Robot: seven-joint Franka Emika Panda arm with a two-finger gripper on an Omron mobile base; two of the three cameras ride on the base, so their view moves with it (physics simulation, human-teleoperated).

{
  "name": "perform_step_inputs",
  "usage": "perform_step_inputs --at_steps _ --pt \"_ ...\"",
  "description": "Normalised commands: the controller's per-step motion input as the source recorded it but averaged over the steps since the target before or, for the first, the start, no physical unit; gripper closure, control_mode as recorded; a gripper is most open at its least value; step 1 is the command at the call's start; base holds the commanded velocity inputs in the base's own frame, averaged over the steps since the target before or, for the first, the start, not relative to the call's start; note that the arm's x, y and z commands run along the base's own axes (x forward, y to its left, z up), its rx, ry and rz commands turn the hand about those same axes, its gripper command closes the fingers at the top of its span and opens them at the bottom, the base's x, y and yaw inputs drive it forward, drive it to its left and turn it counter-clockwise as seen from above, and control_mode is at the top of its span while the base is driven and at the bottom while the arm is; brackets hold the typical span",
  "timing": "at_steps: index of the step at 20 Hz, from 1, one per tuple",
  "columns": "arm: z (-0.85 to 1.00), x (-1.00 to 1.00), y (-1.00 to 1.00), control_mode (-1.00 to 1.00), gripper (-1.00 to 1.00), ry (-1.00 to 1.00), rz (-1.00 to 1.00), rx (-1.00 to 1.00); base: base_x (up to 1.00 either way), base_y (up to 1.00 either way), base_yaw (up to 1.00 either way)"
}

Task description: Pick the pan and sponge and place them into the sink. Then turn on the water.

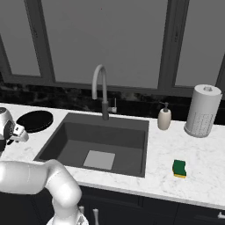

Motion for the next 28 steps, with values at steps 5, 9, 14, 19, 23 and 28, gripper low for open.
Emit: perform_step_inputs --at_steps 5,9,14,19,23,28 --pt "0.1 -0.02 -0.01 -1.0 1.0 0.0 0.0 0.0 0.0 0.0 0.0" --pt "0.46 -0.1 -0.06 -1.0 1.0 -0.01 -0.01 0.0 0.0 0.0 0.0" --pt "0.69 -0.09 -0.08 -1.0 1.0 0.0 -0.05 0.0 0.0 0.0 0.0" --pt "0.52 -0.13 -0.47 -1.0 1.0 0.03 -0.14 0.01 0.0 0.0 0.0" --pt "0.22 -0.01 -0.9 -1.0 1.0 0.1 -0.22 0.07 0.0 0.0 0.0" --pt "0.02 0.0 -0.83 -1.0 1.0 0.1 -0.34 0.05 0.0 0.0 0.0"
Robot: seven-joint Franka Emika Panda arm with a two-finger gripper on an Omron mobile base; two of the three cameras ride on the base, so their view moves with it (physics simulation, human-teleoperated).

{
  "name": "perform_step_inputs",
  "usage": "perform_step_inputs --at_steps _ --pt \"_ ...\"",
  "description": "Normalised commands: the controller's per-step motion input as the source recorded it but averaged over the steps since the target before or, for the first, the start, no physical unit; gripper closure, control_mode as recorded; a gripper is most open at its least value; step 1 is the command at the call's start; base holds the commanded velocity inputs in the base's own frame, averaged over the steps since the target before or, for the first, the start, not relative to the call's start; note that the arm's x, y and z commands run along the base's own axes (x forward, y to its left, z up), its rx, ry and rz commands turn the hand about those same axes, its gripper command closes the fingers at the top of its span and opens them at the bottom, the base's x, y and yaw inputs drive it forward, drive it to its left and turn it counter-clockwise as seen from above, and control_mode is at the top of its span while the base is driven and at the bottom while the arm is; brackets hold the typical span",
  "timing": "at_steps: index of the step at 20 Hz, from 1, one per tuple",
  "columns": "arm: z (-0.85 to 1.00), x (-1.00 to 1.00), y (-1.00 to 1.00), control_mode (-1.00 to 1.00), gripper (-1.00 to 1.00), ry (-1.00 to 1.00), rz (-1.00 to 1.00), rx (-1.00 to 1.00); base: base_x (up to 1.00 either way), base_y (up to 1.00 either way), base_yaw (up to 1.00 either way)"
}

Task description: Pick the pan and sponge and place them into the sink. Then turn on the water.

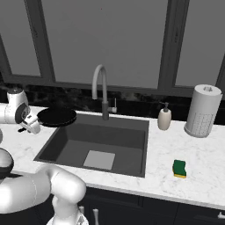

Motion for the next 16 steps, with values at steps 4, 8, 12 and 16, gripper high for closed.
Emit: perform_step_inputs --at_steps 4,8,12,16 --pt "-0.01 -0.01 -0.83 -1.0 1.0 0.09 -0.36 0.03 0.0 0.0 0.0" --pt "-0.09 -0.01 -0.87 -1.0 1.0 0.06 -0.29 0.0 0.0 0.0 0.0" --pt "-0.18 0.0 -0.77 -1.0 1.0 0.02 -0.25 0.0 0.0 0.0 0.0" --pt "-0.28 0.02 -0.53 -1.0 1.0 0.0 -0.21 0.0 0.0 0.0 0.0"
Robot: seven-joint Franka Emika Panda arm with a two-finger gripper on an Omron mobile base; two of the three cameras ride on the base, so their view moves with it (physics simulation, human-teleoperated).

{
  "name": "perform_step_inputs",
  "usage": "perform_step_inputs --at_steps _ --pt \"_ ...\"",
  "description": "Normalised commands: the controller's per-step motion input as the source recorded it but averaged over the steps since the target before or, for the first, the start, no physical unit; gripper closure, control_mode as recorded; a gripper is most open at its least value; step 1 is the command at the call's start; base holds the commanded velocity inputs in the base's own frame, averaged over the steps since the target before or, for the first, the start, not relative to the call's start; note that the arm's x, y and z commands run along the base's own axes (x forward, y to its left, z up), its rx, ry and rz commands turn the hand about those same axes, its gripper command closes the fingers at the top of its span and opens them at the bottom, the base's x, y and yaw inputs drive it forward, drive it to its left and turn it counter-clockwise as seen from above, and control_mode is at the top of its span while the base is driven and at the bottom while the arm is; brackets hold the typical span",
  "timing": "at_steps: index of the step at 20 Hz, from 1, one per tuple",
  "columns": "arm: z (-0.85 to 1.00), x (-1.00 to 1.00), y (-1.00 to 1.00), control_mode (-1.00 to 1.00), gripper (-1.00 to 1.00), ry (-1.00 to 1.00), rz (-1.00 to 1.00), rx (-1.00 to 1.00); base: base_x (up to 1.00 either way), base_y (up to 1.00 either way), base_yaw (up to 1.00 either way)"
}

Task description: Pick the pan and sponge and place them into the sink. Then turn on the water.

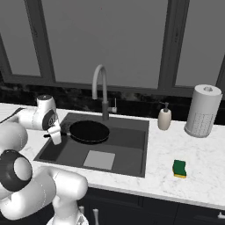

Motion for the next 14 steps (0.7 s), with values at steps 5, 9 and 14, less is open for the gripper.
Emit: perform_step_inputs --at_steps 5,9,14 --pt "-0.4 0.1 -0.39 -1.0 1.0 0.0 -0.15 0.0 0.0 0.0 0.0" --pt "-0.23 0.26 -0.34 -1.0 1.0 0.0 -0.11 0.0 0.0 0.0 0.0" --pt "-0.1 0.26 -0.04 -1.0 1.0 0.08 -0.1 0.0 0.0 0.0 0.0"
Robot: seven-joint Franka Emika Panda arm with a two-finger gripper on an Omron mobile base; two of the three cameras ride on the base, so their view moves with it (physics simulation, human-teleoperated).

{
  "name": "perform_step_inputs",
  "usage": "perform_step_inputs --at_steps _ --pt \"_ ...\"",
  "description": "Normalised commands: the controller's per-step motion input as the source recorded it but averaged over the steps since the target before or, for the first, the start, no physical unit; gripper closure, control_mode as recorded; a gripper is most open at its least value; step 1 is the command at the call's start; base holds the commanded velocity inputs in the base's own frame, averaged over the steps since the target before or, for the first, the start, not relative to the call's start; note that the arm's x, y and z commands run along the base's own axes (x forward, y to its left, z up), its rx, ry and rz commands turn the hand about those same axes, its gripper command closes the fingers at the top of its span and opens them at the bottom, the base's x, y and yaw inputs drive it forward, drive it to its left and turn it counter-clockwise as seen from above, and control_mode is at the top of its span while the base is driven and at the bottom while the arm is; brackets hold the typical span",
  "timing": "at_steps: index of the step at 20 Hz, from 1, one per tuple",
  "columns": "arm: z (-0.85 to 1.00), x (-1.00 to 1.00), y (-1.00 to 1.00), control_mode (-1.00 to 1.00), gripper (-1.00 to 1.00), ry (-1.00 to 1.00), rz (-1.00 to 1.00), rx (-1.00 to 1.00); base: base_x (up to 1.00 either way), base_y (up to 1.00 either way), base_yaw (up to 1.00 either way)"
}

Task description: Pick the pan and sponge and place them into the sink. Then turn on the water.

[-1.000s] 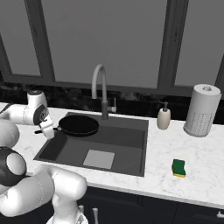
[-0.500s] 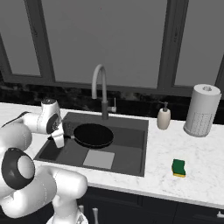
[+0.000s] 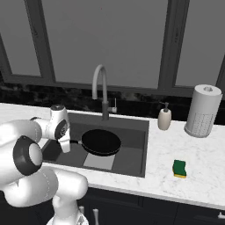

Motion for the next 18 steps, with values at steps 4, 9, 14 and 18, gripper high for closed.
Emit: perform_step_inputs --at_steps 4,9,14,18 --pt "-0.11 0.26 0.0 -1.0 1.0 0.11 -0.18 0.0 0.0 0.0 0.0" --pt "-0.23 0.5 0.03 -1.0 1.0 0.02 -0.2 0.0 0.0 0.0 0.0" --pt "-0.45 0.4 0.2 -1.0 1.0 0.0 -0.15 -0.04 0.0 0.0 0.0" --pt "-0.44 0.4 0.0 -1.0 1.0 0.0 -0.1 -0.01 0.0 0.0 0.0"
